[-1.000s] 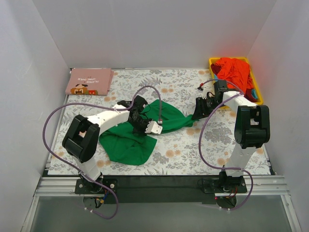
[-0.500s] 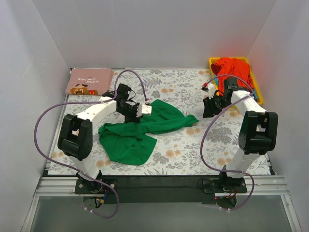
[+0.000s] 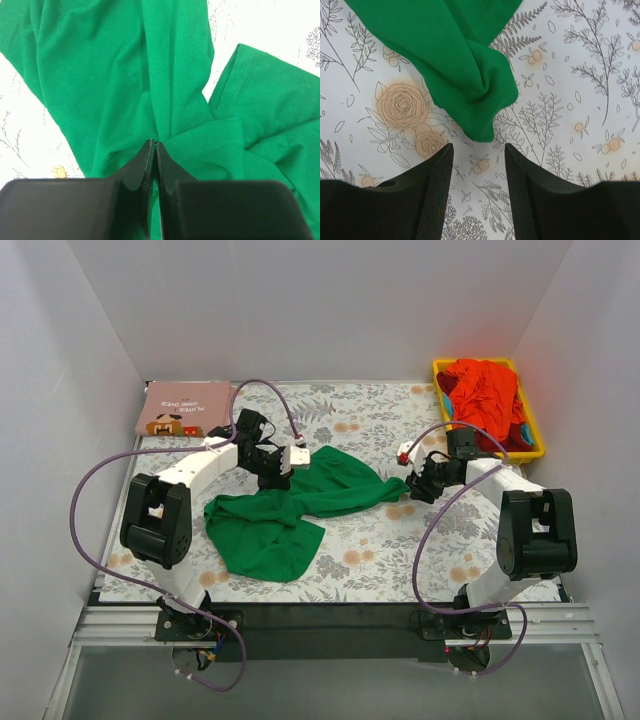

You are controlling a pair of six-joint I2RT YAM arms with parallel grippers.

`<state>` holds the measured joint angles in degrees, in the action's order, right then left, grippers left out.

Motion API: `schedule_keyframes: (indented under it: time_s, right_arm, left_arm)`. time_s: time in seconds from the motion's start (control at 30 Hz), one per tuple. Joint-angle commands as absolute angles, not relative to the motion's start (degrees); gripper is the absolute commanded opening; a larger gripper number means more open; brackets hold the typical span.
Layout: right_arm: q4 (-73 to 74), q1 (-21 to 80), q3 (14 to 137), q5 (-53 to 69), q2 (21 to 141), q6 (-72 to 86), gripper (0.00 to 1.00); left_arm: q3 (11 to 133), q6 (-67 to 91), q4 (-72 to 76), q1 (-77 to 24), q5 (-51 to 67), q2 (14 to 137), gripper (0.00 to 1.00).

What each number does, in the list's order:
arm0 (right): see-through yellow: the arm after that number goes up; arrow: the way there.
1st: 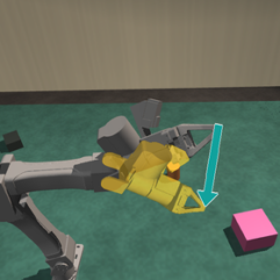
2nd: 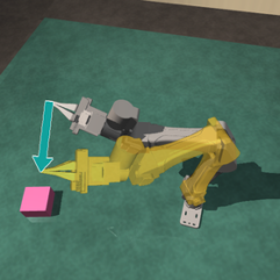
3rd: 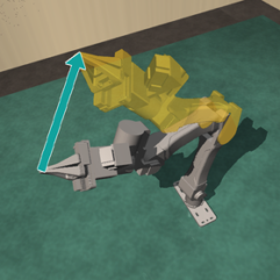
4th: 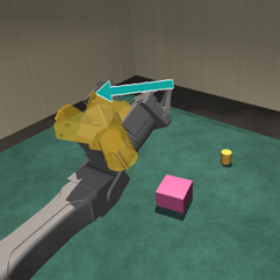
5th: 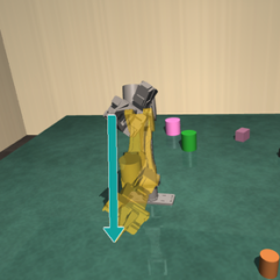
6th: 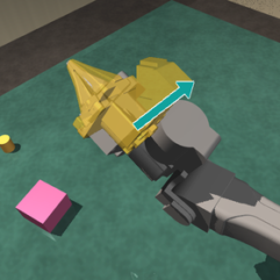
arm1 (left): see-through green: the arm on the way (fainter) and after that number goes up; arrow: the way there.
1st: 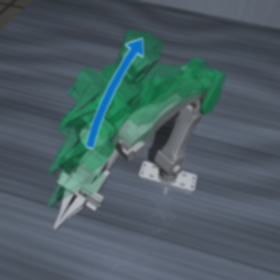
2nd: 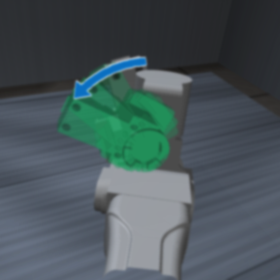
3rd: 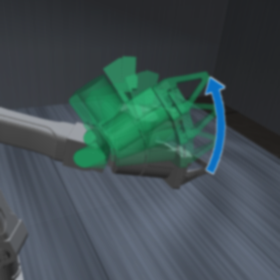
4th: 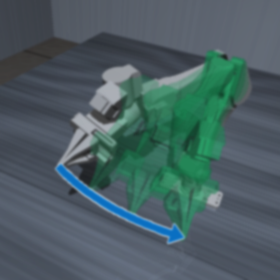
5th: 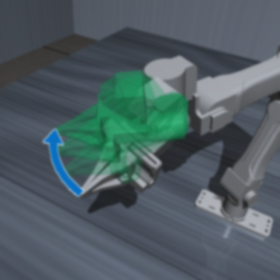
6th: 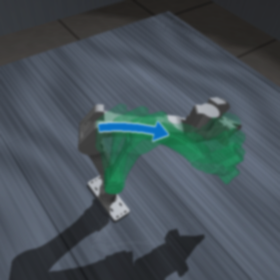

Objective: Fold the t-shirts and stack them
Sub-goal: Flatten the tshirt out

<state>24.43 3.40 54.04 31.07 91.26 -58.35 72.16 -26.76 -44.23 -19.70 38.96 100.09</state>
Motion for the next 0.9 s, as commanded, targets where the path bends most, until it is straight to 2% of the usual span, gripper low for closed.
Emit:
schedule_keyframes:
  time_s: [0.0,0.13,0.37,0.43,0.47,0.5,0.67,0.87]
  right_arm:
    - [17.06,5.45,51.77,30.24,91.49,-60.39,0.53]
    - [14.68,7.55,51.33,28.66,93.34,-58.98,0.51]
    - [7.56,8.44,50.97,22.15,94.66,-55.37,0.38]
    - [7.73,8.53,51.33,22.76,94.4,-55.02,0.25]
    - [7.91,8.44,51.42,23.02,94.22,-54.67,0.05]
    - [7.91,8.44,51.68,23.38,93.78,-54.58,0.01]
    - [12.74,7.74,55.54,24.08,89.04,-52.3,0.01]
    - [17.48,5.8,64.59,20.05,82.8,-47.73,0.01]
  left_arm:
    - [73.74,-25.58,-42.8,-18.81,41.83,99.14,0.0]
    - [73.83,-24.87,-42.63,-18.11,42.28,98.96,0.0]
    - [72.69,-24.52,-42.01,-17.23,42.45,97.82,0.0]
    - [72.33,-23.82,-41.66,-16.88,42.54,97.12,0.0]
    - [72.25,-23.3,-41.4,-16.61,42.97,96.95,0.0]
    - [72.42,-21.64,-41.22,-15.92,43.24,96.6,0.0]
    - [74.97,-11.36,-39.73,-9.78,46.14,93.35,0.0]
    - [81.64,9.12,-35.26,-0.11,48.26,87.47,0.0]
